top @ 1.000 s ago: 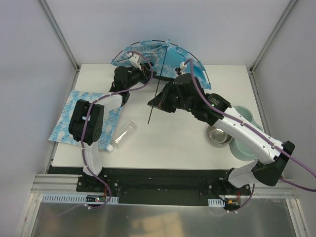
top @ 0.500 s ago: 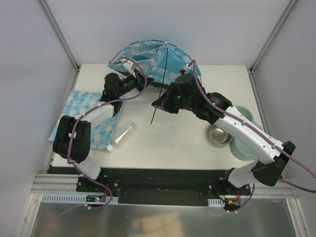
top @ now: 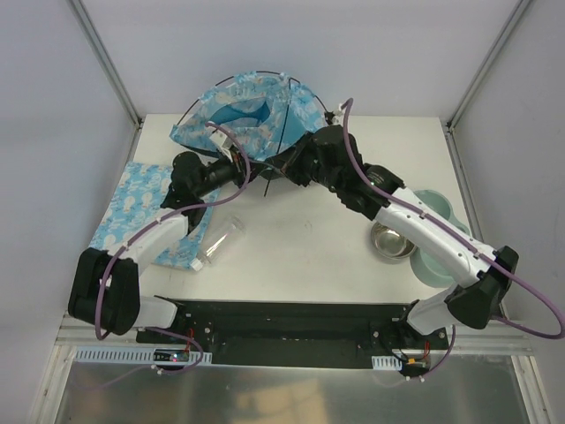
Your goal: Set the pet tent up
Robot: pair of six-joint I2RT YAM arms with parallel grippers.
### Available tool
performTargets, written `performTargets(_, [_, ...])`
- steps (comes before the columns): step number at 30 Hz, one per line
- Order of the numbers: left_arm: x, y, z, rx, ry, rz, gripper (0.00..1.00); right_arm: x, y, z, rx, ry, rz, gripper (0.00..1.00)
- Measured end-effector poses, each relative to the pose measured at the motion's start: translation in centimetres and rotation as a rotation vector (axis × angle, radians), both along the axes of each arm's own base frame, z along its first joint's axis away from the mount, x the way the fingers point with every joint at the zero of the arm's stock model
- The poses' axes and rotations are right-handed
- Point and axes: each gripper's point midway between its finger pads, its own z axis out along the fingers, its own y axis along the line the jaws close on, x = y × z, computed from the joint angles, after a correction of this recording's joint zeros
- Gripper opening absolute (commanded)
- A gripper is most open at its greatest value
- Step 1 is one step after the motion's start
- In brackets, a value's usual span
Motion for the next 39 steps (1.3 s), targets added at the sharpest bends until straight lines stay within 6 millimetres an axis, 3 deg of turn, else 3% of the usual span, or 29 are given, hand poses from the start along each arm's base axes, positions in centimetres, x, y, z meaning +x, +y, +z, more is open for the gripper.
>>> performTargets(6, [-3.2,0.5,0.1,-0.002,0.018,-0.015,0.0,3.2,0.7,-0.7,0.034,-0.04,-0.108,0.0])
performTargets(12, [-5.6,1.5,-0.3,-0.004,0.057,-0.004,0.0,5.0,1.0,-1.2,0.04,-0.069,-0.168,0.0])
performTargets(19, [-7.2,2.2,0.6,-0.043,0.135,0.027,0.0,5.5,2.0,-1.9,0.018,-0.102,-0.173,0.0])
performTargets(26, [-7.9,2.6,-0.6,-0.068,0.287,0.069,0.0,5.4,3.1,-2.6,-0.02,-0.142,-0.164,0.0])
performTargets(32, [-8.8,3.1,-0.7,-0.041,0.285,0.075,0.0,5.4,3.9,-1.7,0.018,-0.18,-0.159,0.0])
performTargets(39, [-9.5,3.8,-1.3,0.017,0.217,0.084,0.0,5.4,4.3,-2.4,0.043,-0.195,-0.151,0.0])
